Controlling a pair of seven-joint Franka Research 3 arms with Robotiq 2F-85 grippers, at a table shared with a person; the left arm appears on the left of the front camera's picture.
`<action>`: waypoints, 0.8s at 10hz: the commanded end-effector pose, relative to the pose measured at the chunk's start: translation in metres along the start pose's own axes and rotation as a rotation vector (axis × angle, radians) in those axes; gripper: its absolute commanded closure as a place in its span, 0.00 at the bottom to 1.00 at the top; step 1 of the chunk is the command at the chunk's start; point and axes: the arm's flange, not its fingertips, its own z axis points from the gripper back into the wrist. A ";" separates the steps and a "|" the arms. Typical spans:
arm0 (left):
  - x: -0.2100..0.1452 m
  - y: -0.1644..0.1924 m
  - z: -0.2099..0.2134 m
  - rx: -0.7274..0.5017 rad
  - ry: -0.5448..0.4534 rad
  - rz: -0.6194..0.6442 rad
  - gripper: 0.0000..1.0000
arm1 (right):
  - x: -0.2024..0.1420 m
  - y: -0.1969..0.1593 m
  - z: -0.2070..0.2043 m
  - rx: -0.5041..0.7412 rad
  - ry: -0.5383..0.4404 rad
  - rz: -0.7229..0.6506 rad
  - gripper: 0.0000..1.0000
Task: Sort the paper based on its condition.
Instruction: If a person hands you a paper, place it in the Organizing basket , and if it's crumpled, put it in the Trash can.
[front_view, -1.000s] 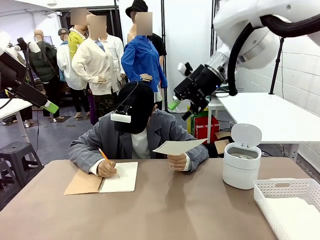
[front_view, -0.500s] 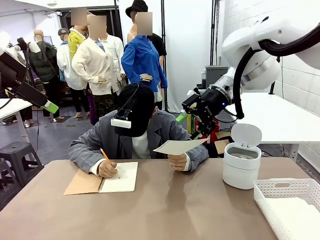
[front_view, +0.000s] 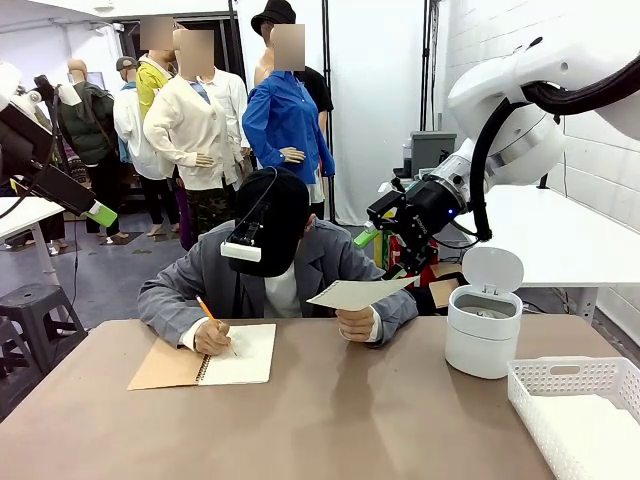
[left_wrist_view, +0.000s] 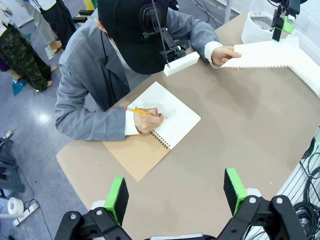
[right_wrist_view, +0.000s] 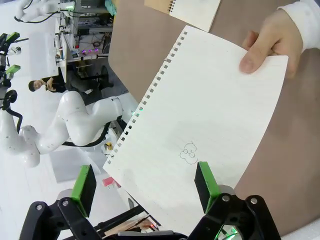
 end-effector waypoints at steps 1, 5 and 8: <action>0.000 0.000 0.000 0.001 0.000 -0.003 0.00 | 0.002 0.000 0.000 -0.002 0.016 -0.018 0.00; 0.000 0.000 0.000 0.001 0.000 -0.003 0.00 | 0.002 -0.029 0.026 0.102 -0.001 -0.238 0.00; 0.000 0.000 0.000 0.001 0.000 -0.003 0.00 | -0.003 -0.062 0.025 0.164 0.089 -0.457 0.00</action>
